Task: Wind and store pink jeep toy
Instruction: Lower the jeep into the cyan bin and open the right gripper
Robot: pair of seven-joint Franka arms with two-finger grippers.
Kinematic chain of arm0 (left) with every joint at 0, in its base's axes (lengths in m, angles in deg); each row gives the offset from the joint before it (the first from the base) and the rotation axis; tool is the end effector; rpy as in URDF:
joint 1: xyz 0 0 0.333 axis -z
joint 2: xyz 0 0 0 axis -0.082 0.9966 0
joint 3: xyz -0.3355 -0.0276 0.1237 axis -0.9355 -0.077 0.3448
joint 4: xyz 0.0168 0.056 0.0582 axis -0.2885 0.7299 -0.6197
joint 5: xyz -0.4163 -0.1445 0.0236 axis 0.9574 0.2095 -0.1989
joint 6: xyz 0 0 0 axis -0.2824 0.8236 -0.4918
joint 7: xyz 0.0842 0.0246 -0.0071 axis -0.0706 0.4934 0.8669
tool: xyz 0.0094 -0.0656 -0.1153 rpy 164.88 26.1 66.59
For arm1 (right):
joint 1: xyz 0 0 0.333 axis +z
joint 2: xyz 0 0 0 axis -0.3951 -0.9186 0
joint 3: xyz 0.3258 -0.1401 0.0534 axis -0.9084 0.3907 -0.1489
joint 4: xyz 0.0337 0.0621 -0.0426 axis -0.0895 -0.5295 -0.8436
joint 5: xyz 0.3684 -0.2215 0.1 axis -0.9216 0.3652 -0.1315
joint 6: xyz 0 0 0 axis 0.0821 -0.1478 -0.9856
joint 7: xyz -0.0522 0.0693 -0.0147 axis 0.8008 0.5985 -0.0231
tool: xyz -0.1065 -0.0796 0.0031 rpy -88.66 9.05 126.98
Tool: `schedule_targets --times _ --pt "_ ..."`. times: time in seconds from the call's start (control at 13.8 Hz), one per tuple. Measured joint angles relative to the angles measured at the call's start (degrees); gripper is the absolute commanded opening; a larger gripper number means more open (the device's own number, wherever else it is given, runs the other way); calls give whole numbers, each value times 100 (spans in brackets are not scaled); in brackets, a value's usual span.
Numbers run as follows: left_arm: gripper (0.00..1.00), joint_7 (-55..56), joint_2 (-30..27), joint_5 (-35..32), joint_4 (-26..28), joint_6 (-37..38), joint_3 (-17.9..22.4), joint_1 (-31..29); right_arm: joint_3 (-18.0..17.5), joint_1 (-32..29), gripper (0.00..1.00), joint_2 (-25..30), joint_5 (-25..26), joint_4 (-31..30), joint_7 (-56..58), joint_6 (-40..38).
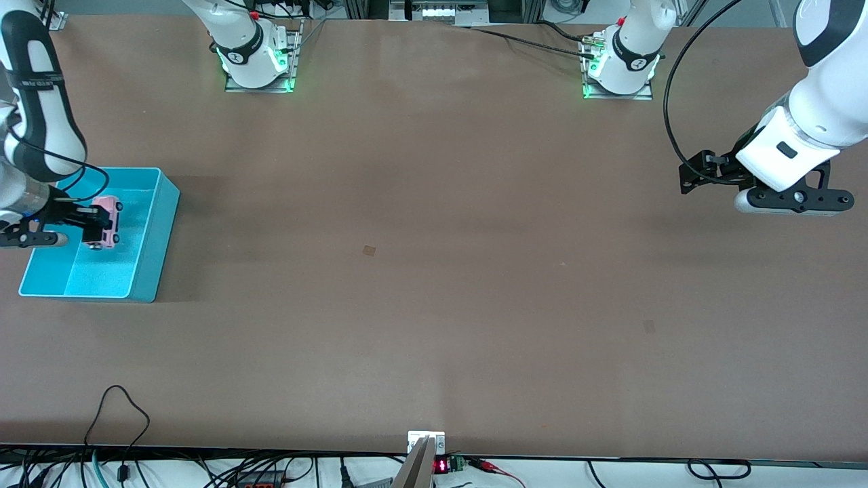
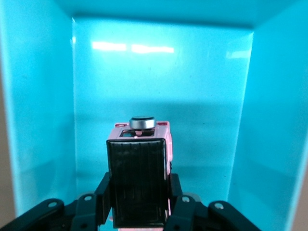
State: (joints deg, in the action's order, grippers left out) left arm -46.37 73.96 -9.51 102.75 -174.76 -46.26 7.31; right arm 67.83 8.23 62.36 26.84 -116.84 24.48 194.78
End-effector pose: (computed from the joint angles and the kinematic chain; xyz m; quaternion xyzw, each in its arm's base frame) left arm 0.6236 -0.0800 0.5883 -0.9996 0.0118 0.0248 0.0035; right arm 0.5752 -0.2596 0.2458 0.9991 0.0188 -0.0281 0.0247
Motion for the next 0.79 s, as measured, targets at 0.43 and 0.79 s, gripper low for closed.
schedule_targets --times 0.43,0.79 --pt "100 3 0 0 0 0 16 -3 -10 -93 100 -338 0 -161 -30 379" --pt "100 3 0 0 0 5 29 -7 -96 -56 100 -226 0 -94 -31 395"
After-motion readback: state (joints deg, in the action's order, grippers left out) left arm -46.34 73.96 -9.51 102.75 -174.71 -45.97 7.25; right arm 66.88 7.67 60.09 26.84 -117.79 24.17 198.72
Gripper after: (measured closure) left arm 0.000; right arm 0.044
